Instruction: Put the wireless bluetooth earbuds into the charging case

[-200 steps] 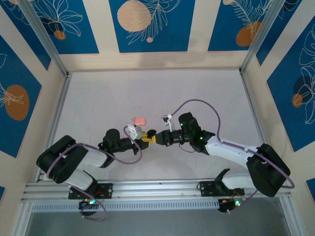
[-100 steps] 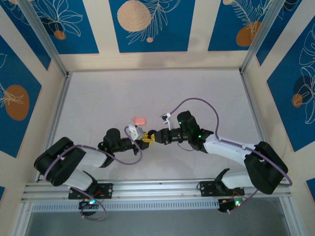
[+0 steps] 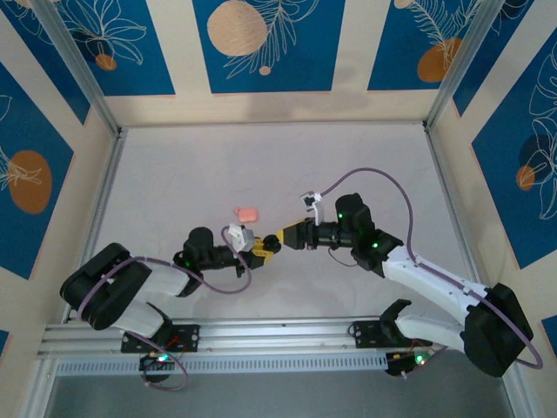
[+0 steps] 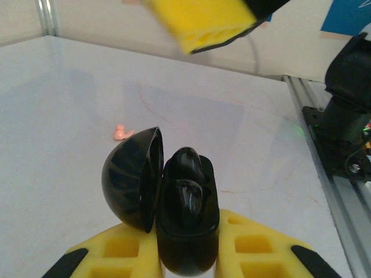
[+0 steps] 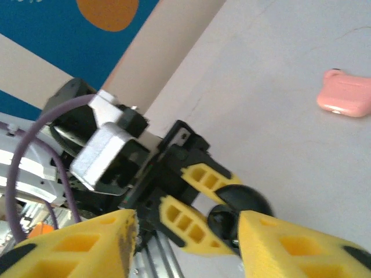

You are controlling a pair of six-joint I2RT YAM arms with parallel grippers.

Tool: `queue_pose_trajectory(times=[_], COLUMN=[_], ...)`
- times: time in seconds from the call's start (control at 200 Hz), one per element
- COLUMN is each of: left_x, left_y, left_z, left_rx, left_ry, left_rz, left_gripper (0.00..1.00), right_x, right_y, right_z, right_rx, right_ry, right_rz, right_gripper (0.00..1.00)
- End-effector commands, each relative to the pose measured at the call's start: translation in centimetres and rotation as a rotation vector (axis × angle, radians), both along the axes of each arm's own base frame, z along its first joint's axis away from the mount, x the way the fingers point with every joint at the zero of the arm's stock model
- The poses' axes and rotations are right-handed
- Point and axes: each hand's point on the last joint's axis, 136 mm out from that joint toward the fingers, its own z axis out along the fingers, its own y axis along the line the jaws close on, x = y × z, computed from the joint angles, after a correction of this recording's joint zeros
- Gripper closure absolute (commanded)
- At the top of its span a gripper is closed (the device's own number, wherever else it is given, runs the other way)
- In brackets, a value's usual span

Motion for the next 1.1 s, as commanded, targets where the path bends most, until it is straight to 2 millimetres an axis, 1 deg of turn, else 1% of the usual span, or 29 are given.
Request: queue_pose_trajectory(times=[0.0, 0.1, 0.32, 0.41, 0.495, 0.545, 0.64, 0.775, 0.865, 0.915, 0.955, 0.99, 1.025, 1.065, 1.095], left_x=[-1.3, -1.7, -1.7, -1.4, -1.1, -0.9, -0.2, 0.7, 1.1, 1.3, 1.7, 2.1, 2.6, 2.9, 3.2], left_y=[-1.0, -1.2, -1.3, -1.3, -1.3, -1.3, -1.2, -0.9, -0.7, -0.6, -0.5, -0.4, -0.3, -0.4, -0.4], left_z=[1.9, 2.3, 2.5, 2.6, 2.6, 2.7, 2.5, 1.9, 1.5, 1.3, 1.1, 0.9, 0.5, 0.2, -0.1], left_rx=[-0.049, -0.059, -0.067, -0.068, -0.067, -0.068, -0.061, -0.034, -0.012, -0.001, 0.008, 0.02, 0.035, 0.051, 0.067], left_ry=[-0.058, -0.057, -0.052, -0.051, -0.048, -0.049, -0.041, -0.024, -0.01, 0.004, 0.022, 0.047, 0.081, 0.127, 0.163], left_rz=[-0.107, -0.134, -0.142, -0.129, -0.113, -0.103, -0.058, 0.005, 0.033, 0.049, 0.07, 0.095, 0.12, 0.14, 0.153], left_gripper=[0.8, 0.79, 0.79, 0.79, 0.79, 0.79, 0.79, 0.79, 0.78, 0.78, 0.78, 0.78, 0.78, 0.78, 0.77], right_x=[0.0, 0.2, -0.3, -0.7, -1.1, -1.3, -1.6, -1.9, -2.0, -1.9, -1.3, -0.3, 1.0, 1.8, 2.7], right_y=[-0.5, 0.2, 2.1, 2.6, 2.9, 3.0, 3.0, 2.3, 1.6, 1.2, 0.7, 0.0, -1.1, -2.1, -3.2], right_z=[-1.4, -1.4, -1.2, -1.1, -1.5, -1.7, -1.5, -0.5, 0.1, 0.1, -0.4, -1.1, -2.1, -3.1, -4.1], right_rx=[-0.064, -0.058, 0.001, 0.019, 0.018, 0.018, 0.026, 0.04, 0.05, 0.044, 0.017, -0.029, -0.092, -0.149, -0.198], right_ry=[0.024, 0.034, 0.066, 0.079, 0.099, 0.109, 0.098, 0.048, 0.018, 0.015, 0.024, 0.043, 0.075, 0.113, 0.15], right_rz=[0.018, 0.066, 0.193, 0.232, 0.257, 0.268, 0.274, 0.252, 0.231, 0.208, 0.161, 0.09, -0.002, -0.069, -0.129], right_gripper=[0.43, 0.39, 0.39, 0.41, 0.43, 0.46, 0.51, 0.57, 0.6, 0.6, 0.6, 0.6, 0.6, 0.6, 0.6])
